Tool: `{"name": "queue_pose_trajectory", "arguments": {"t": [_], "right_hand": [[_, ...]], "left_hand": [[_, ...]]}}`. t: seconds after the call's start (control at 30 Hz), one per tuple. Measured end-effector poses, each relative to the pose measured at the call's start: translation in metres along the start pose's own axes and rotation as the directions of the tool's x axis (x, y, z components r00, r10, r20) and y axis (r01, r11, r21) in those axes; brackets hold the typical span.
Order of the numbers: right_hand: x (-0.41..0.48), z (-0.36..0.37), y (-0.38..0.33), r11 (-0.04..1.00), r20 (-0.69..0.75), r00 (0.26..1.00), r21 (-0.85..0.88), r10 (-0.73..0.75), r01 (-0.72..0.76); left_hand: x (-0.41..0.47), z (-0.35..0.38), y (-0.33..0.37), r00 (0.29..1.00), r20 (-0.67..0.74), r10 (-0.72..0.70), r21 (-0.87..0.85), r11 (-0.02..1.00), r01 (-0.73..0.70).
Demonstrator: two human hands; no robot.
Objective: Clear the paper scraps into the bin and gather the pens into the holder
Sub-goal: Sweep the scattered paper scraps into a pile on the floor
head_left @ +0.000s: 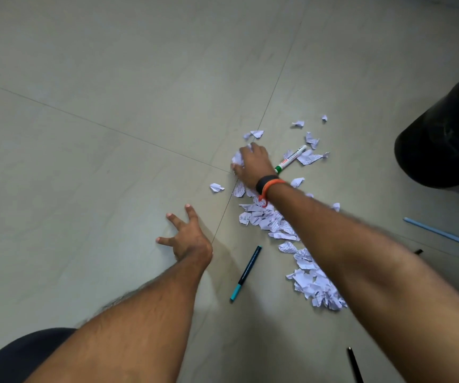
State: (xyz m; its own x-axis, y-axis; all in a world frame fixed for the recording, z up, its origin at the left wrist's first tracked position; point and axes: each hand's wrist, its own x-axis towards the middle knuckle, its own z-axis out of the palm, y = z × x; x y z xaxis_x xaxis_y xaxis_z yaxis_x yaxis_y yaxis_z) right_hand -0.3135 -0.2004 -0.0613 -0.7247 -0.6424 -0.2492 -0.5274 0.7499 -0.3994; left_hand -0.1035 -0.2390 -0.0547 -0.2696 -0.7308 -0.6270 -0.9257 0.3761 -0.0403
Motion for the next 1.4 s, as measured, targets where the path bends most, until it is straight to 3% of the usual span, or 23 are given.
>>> {"name": "queue_pose_trajectory", "arguments": {"t": [0.27, 0.5, 0.6, 0.73, 0.8, 0.9, 1.07, 1.17, 1.23, 1.33, 1.4], "right_hand": [[-0.089, 0.034, -0.002, 0.971, -0.030, 0.974, -0.081, -0.226, 0.223], [-0.126, 0.003, 0.031, 0.998, -0.184, 0.982, -0.050, -0.051, 0.043], [-0.112, 0.007, 0.000, 0.986, -0.262, 0.951, -0.073, -0.165, 0.151], [-0.078, 0.026, -0.041, 0.912, -0.078, 0.914, -0.134, -0.399, 0.387], [-0.076, 0.034, -0.039, 0.882, -0.003, 0.900, -0.196, -0.437, 0.428], [-0.097, 0.035, -0.010, 0.892, 0.015, 0.931, -0.282, -0.365, 0.354], [-0.106, 0.015, 0.032, 0.861, -0.100, 0.933, -0.431, -0.345, 0.271], [-0.062, -0.003, 0.017, 0.907, -0.214, 0.910, -0.313, -0.356, 0.282], [-0.026, -0.017, 0.008, 0.915, -0.112, 0.929, -0.248, -0.352, 0.317], [0.009, -0.027, 0.010, 0.812, 0.181, 0.910, -0.412, -0.373, 0.415], [0.018, -0.034, 0.017, 0.750, 0.239, 0.908, -0.513, -0.344, 0.419]], "left_hand": [[-0.002, -0.002, 0.000, 1.000, 0.024, -0.004, 0.002, 1.000, 0.004], [-0.002, -0.002, -0.001, 0.999, 0.023, 0.022, 0.026, 0.999, -0.022], [-0.003, -0.004, 0.000, 1.000, 0.019, 0.023, 0.024, 0.999, -0.024], [-0.010, -0.010, 0.000, 0.999, 0.030, 0.023, -0.023, 0.999, -0.023], [-0.014, -0.014, 0.000, 0.999, 0.042, 0.028, -0.007, 1.000, -0.028], [-0.018, -0.019, 0.000, 0.997, 0.074, 0.029, -0.008, 1.000, -0.029], [-0.021, -0.022, 0.002, 0.996, 0.085, 0.028, -0.008, 1.000, -0.028], [-0.023, -0.024, 0.002, 0.996, 0.088, 0.028, 0.004, 1.000, -0.028], [-0.022, -0.024, 0.002, 0.995, 0.093, 0.028, 0.009, 1.000, -0.029], [-0.018, -0.020, 0.001, 0.996, 0.084, 0.033, 0.023, 0.999, -0.035], [-0.014, -0.017, 0.001, 0.997, 0.071, 0.032, 0.030, 0.999, -0.034]]}}
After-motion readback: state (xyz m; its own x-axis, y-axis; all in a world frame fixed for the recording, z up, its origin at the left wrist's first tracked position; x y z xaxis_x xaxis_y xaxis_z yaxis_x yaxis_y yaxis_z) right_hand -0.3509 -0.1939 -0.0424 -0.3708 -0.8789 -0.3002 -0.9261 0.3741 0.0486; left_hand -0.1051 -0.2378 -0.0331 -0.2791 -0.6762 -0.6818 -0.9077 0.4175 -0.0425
